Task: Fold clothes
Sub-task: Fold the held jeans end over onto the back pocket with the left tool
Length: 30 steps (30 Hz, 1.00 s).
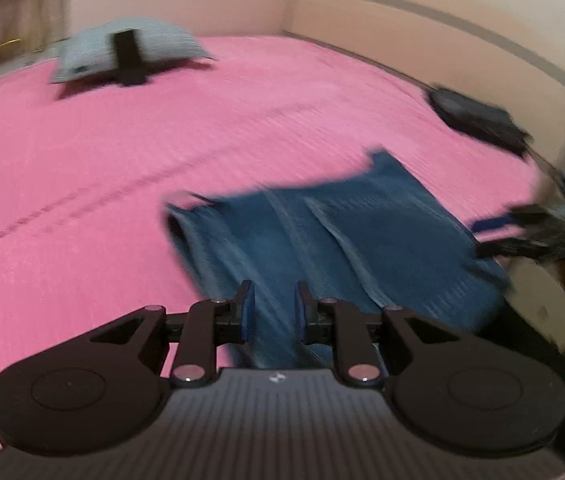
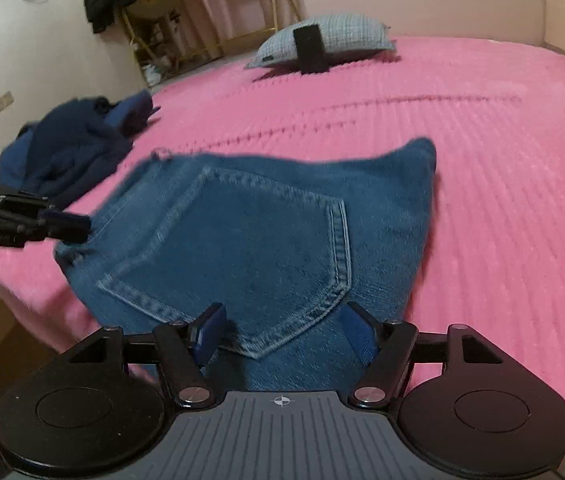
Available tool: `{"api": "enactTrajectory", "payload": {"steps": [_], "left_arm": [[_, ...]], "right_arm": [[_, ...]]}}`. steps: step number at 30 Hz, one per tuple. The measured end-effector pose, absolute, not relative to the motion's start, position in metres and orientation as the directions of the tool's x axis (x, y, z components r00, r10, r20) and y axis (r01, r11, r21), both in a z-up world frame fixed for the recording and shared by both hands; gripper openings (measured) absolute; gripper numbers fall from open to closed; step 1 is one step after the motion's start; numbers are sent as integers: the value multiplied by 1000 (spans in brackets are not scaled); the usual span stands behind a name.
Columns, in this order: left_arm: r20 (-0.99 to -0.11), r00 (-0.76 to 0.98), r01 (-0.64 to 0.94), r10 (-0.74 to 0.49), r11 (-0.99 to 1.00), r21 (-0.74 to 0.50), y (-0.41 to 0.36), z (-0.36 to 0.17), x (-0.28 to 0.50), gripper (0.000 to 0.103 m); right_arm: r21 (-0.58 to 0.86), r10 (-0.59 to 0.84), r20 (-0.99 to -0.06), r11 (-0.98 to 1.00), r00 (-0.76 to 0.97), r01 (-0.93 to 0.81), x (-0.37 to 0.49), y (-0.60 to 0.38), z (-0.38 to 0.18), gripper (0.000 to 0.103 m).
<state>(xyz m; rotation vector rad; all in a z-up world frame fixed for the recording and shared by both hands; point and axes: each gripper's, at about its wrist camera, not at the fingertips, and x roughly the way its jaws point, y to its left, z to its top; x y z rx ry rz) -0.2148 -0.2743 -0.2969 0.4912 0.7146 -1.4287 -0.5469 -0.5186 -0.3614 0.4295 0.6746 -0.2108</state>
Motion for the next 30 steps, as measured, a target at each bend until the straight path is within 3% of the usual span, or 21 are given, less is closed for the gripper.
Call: {"api": "enactTrajectory", "payload": {"steps": [4, 8, 12, 16, 19, 24, 30], "left_arm": [[-730, -3, 990, -684, 100, -97, -274, -321, -220, 19], [-737, 17, 986, -676, 133, -100, -273, -318, -219, 19], [-735, 44, 993, -676, 109, -41, -271, -322, -229, 19], [-740, 39, 993, -672, 106, -44, -273, -320, -226, 20], [-727, 87, 996, -681, 82, 42, -268, -308, -240, 20], [-726, 117, 990, -678, 19, 141, -252, -309, -259, 22], [-727, 119, 992, -676, 51, 115, -251, -317, -255, 24]], "right_arm": [[334, -86, -642, 863, 762, 379, -555, -521, -342, 68], [338, -52, -624, 882, 780, 330, -565, -503, -331, 68], [193, -104, -696, 926, 711, 325, -565, -487, -343, 68], [80, -147, -696, 957, 703, 280, -573, -468, -329, 68], [14, -170, -695, 968, 698, 249, -576, -453, -324, 68], [42, -111, -716, 979, 689, 201, -562, -443, -338, 69], [54, -109, -723, 975, 682, 213, -552, -441, -336, 69]]}}
